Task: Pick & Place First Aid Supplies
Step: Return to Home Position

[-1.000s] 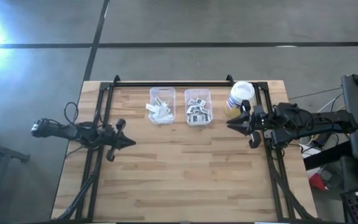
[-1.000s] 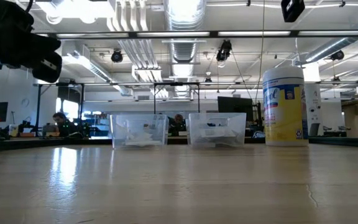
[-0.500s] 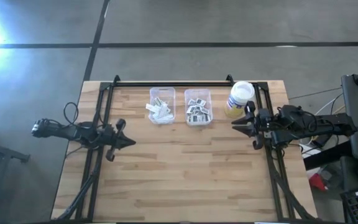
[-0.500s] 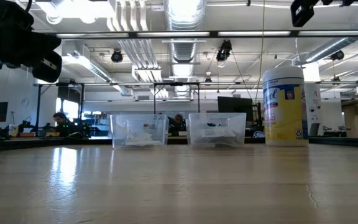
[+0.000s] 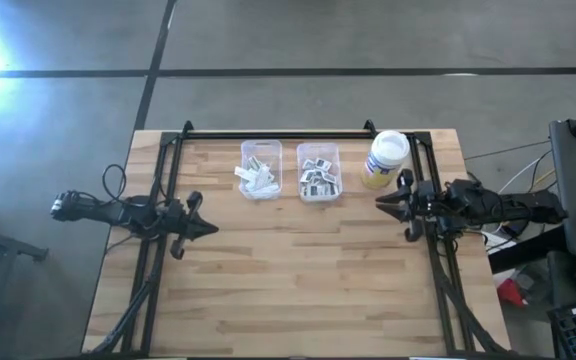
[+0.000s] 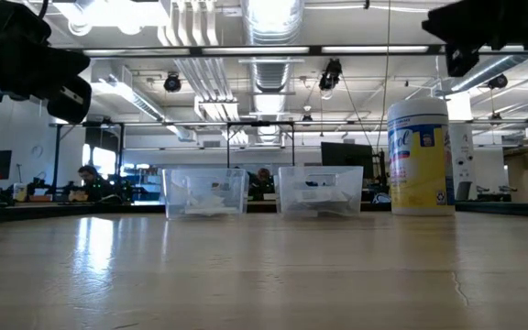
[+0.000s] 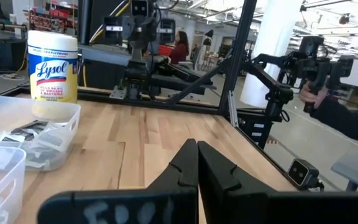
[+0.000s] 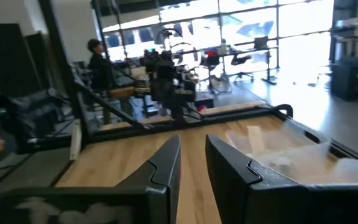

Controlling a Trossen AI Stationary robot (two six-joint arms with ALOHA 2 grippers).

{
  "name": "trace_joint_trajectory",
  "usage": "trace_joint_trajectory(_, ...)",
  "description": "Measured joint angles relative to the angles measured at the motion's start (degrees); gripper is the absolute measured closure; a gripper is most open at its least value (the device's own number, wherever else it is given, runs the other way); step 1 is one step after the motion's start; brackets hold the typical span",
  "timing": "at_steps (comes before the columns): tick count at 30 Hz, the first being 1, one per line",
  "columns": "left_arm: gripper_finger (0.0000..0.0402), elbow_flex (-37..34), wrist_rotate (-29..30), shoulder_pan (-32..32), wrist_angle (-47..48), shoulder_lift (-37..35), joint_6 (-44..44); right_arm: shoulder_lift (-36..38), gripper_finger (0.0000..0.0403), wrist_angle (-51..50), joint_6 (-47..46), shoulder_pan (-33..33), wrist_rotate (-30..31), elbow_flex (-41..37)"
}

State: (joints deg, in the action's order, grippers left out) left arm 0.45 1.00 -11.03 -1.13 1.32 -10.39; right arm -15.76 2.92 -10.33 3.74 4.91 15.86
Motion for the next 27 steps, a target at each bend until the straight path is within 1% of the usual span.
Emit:
trace_joint_trajectory(2,0.0401,0.0,0.0,0.0,0.0,0.0,0.0,1.3,0.0332,1.6,0.1,0.0,1.2,-2.3)
trace_joint_trajectory(6,0.0401,0.0,0.0,0.0,0.1,0.0,0.0,4.0,0.0337,5.0,0.3,0.0,1.3,-6.4)
trace_joint_trajectory(10,0.0401,0.0,0.0,0.0,0.1,0.0,-0.1,7.0,0.0339,5.5,0.4,0.0,1.3,-9.0)
trace_joint_trajectory(15,0.0401,0.0,0.1,0.0,0.1,0.0,-0.1,10.4,0.0332,5.5,0.5,0.0,1.3,-10.9)
trace_joint_trajectory(21,0.0401,-0.1,0.1,0.0,0.2,0.0,-0.1,13.9,0.0322,5.5,0.9,0.0,5.8,-13.7)
trace_joint_trajectory(24,0.0401,-0.1,0.1,0.0,0.2,0.0,-0.1,15.5,0.0319,5.0,0.1,0.0,7.2,-15.4)
trace_joint_trajectory(27,0.0401,-0.1,0.1,0.0,0.2,0.0,-0.1,15.8,0.0319,3.3,-1.2,0.0,7.8,-15.4)
